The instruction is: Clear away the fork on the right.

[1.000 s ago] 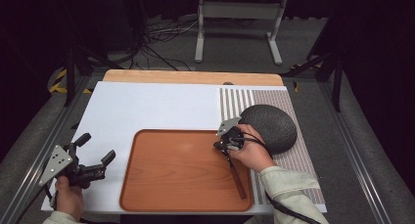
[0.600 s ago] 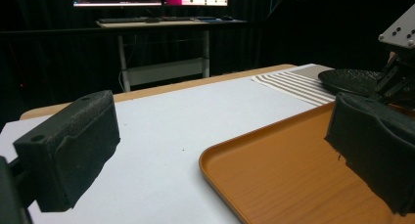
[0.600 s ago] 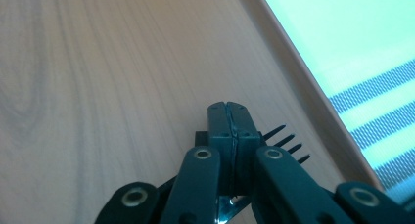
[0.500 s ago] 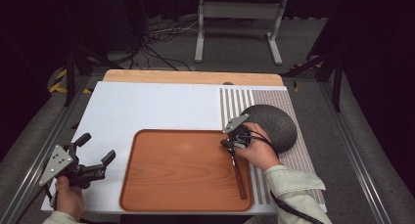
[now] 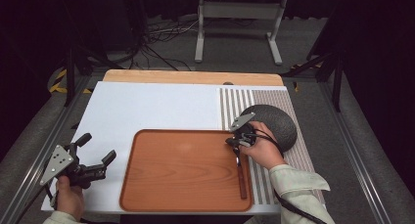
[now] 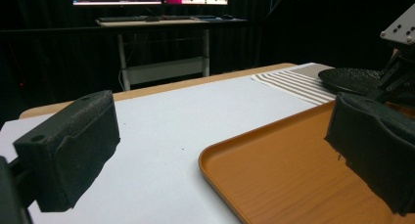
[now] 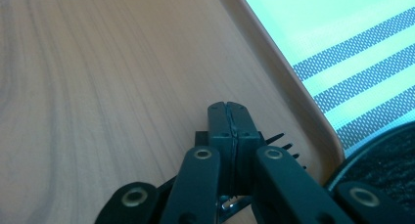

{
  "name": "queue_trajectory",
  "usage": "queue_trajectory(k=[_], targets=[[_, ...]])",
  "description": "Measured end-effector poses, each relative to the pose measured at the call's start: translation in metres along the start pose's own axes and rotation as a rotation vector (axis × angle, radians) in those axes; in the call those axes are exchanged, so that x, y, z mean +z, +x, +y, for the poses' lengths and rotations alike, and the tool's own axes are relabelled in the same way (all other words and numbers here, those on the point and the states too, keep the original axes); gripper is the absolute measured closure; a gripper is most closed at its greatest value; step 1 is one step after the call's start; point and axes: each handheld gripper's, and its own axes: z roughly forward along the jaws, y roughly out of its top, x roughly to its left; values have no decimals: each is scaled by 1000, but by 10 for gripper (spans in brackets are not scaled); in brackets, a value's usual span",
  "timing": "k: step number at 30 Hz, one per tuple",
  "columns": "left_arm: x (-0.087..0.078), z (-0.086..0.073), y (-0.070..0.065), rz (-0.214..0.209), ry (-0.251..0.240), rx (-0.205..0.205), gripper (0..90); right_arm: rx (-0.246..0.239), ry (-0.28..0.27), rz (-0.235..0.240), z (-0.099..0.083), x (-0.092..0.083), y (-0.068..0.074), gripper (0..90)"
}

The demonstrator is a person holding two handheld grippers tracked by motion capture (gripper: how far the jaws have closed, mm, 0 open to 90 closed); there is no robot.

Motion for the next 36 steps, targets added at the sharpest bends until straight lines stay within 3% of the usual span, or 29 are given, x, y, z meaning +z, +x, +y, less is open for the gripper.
queue_trajectory(k=[9, 12, 17, 20, 26, 28, 36], targets=[[1, 0, -1, 0, -1, -4, 2, -1, -7, -3, 0, -3, 0, 875], [1, 0, -1, -2, 0, 0, 2, -12, -43, -1, 4, -11, 2, 772], [1, 0, -1, -4, 4, 1, 2, -14, -123, -2, 10, -22, 5, 355], [1, 0, -1, -1, -1, -1, 2, 7, -181, 2, 13, -29, 9, 218], [1, -1, -1, -1, 5, -1, 2, -7, -225, -7, 15, -44, 14, 176], [0, 0, -2, -3, 4, 2, 2, -15, -257, -31, 14, -55, 16, 152], [0, -1, -1, -4, 8, 2, 2, -26, -326, -61, 4, -79, 18, 149]])
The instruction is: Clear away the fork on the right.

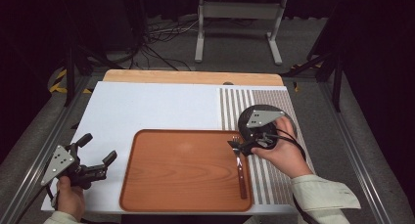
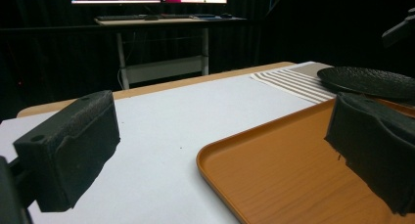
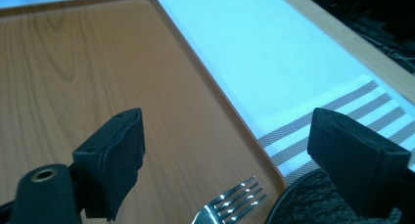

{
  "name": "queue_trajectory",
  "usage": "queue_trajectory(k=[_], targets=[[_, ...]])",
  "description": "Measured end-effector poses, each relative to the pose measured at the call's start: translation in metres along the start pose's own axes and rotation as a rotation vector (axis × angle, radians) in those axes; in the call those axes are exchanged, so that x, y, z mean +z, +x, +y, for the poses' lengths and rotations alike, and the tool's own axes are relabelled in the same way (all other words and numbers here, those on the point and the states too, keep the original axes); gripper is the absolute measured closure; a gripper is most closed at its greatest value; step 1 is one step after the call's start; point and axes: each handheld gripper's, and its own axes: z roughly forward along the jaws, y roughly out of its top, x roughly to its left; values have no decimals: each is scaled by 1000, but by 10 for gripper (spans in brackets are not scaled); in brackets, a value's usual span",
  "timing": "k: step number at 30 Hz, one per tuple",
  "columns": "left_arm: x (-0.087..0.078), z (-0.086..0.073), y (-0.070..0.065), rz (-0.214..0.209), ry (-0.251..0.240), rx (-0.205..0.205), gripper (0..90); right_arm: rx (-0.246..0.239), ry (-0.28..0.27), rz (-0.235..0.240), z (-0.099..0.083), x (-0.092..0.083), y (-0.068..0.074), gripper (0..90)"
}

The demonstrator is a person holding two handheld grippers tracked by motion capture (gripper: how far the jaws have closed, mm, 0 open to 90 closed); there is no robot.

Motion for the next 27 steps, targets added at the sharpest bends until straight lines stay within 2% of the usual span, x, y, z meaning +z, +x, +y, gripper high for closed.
queue_trajectory(k=[16, 21, 27], targets=[[0, 0, -1, -1, -1, -4, 2, 31, -116, -45, -15, -45, -1, 136], [0, 0, -1, 0, -3, -5, 2, 52, -165, -71, -26, -57, 0, 136], [0, 0, -1, 2, -5, -6, 2, 83, -227, -79, -46, -69, -1, 131]])
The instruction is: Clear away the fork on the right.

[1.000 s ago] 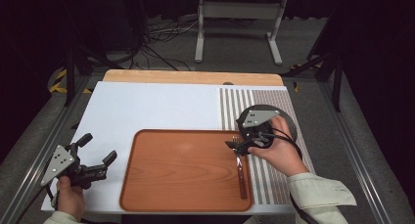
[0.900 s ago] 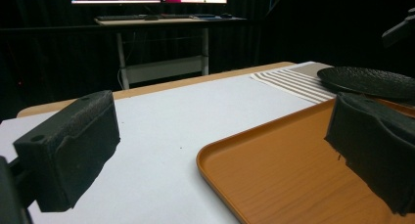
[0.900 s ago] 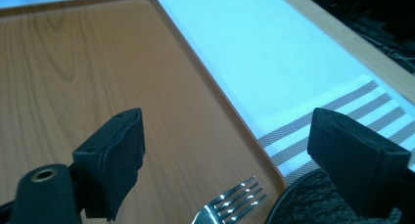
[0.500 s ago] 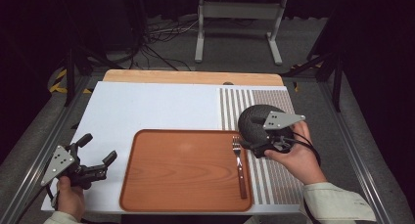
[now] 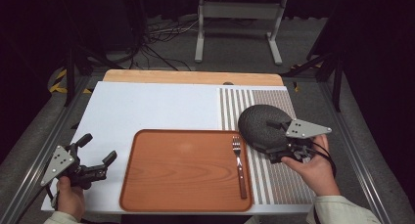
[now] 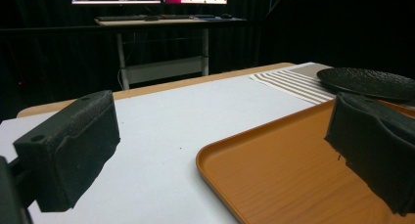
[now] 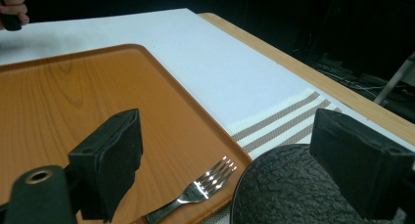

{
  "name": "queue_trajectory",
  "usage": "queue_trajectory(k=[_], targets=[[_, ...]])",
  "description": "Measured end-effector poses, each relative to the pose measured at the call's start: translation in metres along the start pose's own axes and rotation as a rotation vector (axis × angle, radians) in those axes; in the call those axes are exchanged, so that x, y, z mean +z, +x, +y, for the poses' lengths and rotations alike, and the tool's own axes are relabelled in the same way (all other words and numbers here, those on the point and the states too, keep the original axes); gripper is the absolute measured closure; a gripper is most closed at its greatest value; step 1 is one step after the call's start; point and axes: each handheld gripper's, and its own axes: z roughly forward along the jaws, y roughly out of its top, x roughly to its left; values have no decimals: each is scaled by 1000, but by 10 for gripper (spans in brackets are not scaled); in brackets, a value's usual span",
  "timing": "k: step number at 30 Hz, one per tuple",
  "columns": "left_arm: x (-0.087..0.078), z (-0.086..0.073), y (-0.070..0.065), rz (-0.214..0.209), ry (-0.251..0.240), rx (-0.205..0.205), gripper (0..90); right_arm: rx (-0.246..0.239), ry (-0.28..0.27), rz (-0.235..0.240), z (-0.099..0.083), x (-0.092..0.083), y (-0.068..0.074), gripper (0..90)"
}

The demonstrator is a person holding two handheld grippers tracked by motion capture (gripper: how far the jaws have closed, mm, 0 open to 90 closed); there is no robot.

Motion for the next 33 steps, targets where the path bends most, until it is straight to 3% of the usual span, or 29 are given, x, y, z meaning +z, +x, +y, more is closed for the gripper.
queue_trajectory(k=[8, 26, 33], targets=[[0, 0, -1, 0, -1, 0, 2, 46, -80, -23, -24, -15, -5, 123], [0, -1, 0, -1, 1, 2, 2, 94, -121, -40, -72, -25, -11, 106], [1, -2, 0, 0, 3, -1, 2, 105, -112, -53, -87, -26, -14, 106]])
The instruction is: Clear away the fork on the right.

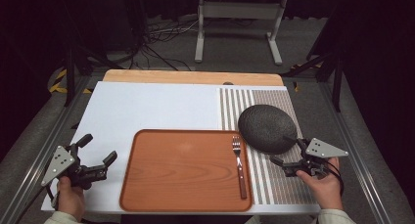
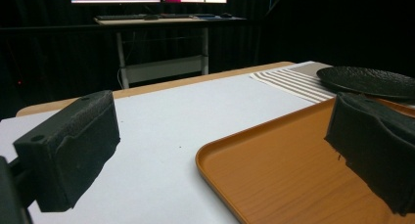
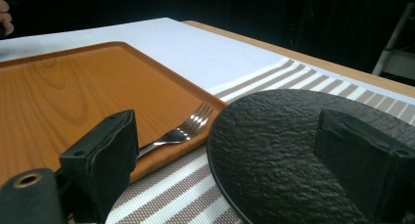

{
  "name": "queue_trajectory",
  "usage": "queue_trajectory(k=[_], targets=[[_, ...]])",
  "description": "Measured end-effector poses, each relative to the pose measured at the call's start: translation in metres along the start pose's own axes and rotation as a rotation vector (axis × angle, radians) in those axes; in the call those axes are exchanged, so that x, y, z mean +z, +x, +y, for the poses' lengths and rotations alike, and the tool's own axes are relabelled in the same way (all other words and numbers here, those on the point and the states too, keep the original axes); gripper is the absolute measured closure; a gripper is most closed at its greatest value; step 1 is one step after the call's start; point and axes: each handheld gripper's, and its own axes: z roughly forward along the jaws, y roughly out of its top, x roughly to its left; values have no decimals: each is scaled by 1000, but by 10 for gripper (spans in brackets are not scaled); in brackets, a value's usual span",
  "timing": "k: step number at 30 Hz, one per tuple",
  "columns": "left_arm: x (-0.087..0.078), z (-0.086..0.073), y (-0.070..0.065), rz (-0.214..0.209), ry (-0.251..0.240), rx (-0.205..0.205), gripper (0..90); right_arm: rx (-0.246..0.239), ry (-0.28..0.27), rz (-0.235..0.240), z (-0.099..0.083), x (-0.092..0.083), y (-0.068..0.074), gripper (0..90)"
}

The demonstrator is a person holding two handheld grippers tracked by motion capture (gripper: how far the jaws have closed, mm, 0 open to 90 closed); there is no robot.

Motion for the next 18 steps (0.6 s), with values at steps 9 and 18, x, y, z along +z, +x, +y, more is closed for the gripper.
queue_trajectory(k=[9, 18], targets=[[0, -1, 1, -1, 9, -4, 2, 55, 44, -55, -13, 1, -4, 106], [0, -2, 1, 0, 6, -5, 2, 69, 31, -43, -13, 3, -3, 106]])
